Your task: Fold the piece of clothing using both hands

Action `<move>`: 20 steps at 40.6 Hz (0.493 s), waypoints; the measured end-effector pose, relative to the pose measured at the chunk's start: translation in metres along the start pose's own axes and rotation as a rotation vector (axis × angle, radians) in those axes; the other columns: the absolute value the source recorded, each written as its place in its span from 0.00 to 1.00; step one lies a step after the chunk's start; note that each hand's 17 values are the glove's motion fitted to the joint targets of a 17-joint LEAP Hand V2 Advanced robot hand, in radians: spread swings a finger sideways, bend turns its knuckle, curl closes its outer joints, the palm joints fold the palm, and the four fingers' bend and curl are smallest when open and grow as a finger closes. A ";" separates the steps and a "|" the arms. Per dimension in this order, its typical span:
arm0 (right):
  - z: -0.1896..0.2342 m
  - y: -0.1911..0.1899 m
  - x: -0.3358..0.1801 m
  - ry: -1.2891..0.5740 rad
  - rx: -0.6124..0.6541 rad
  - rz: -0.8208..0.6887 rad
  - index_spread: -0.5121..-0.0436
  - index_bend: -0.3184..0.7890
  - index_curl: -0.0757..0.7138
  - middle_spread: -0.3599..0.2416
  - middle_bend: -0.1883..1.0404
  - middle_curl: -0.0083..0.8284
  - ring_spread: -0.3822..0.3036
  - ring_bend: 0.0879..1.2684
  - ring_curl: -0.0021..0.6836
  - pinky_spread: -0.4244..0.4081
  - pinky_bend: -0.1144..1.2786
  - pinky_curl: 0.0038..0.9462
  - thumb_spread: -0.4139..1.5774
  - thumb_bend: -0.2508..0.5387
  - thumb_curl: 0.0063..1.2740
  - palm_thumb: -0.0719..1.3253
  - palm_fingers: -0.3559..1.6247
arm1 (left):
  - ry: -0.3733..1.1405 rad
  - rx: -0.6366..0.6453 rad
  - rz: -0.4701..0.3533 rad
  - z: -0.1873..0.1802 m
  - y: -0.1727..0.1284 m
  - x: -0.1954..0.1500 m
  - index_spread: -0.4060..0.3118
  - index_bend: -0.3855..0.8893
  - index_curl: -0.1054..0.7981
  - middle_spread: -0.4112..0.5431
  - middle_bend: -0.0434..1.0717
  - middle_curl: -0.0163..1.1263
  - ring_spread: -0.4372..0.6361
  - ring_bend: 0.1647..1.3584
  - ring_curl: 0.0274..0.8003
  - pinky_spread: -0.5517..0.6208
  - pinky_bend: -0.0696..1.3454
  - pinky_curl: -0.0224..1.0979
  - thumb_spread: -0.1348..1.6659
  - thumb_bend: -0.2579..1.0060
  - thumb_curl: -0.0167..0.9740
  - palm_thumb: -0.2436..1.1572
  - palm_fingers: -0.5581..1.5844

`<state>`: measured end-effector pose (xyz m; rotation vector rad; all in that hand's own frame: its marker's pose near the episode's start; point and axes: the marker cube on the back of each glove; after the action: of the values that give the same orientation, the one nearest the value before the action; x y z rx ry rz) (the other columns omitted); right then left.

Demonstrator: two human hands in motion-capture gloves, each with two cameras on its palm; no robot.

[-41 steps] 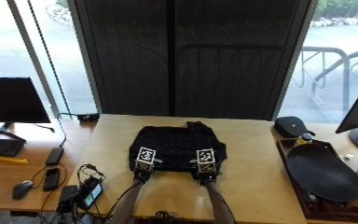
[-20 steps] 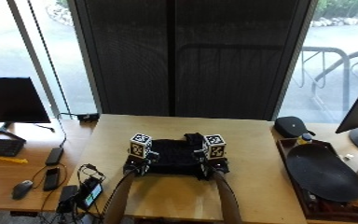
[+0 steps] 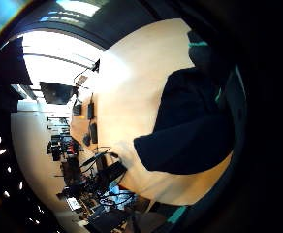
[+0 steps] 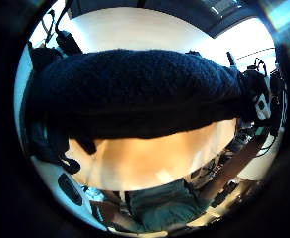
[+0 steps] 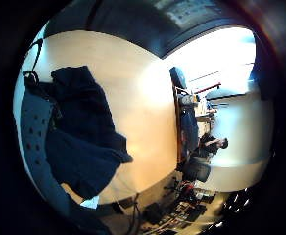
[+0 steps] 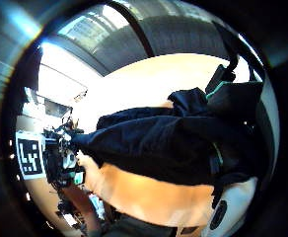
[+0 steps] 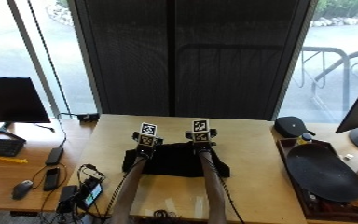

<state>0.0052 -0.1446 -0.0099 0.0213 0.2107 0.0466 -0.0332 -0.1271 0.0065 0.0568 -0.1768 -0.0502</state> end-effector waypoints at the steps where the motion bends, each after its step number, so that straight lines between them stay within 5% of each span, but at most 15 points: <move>1: 0.008 -0.003 0.014 0.025 0.002 0.011 0.41 0.40 0.48 0.18 0.44 0.54 0.19 0.56 0.66 0.08 0.52 0.40 0.74 0.31 0.29 0.78 0.82 | 0.006 0.035 0.005 0.004 -0.010 0.019 0.16 0.46 0.64 0.08 0.52 0.48 0.08 0.44 0.52 0.47 0.10 0.17 0.79 0.21 0.33 0.70 0.75; 15: 0.075 -0.043 0.019 0.234 0.133 0.076 0.38 0.41 0.50 0.13 0.36 0.53 0.17 0.54 0.66 0.07 0.53 0.40 0.70 0.29 0.30 0.80 0.81 | 0.001 0.081 -0.024 0.065 -0.042 0.049 0.17 0.45 0.67 0.10 0.49 0.48 0.10 0.43 0.53 0.54 0.11 0.11 0.86 0.24 0.33 0.76 0.73; 20: 0.087 -0.049 0.020 0.188 0.163 0.098 0.37 0.41 0.50 0.11 0.36 0.53 0.15 0.53 0.65 0.07 0.52 0.40 0.69 0.28 0.30 0.79 0.81 | -0.153 -0.019 -0.193 0.078 -0.034 0.030 0.16 0.46 0.67 0.10 0.48 0.48 0.10 0.43 0.54 0.55 0.11 0.09 0.86 0.24 0.32 0.76 0.74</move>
<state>0.0451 -0.1935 0.0697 0.1901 0.4005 0.1295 -0.0188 -0.1665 0.0866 0.0509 -0.3237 -0.2490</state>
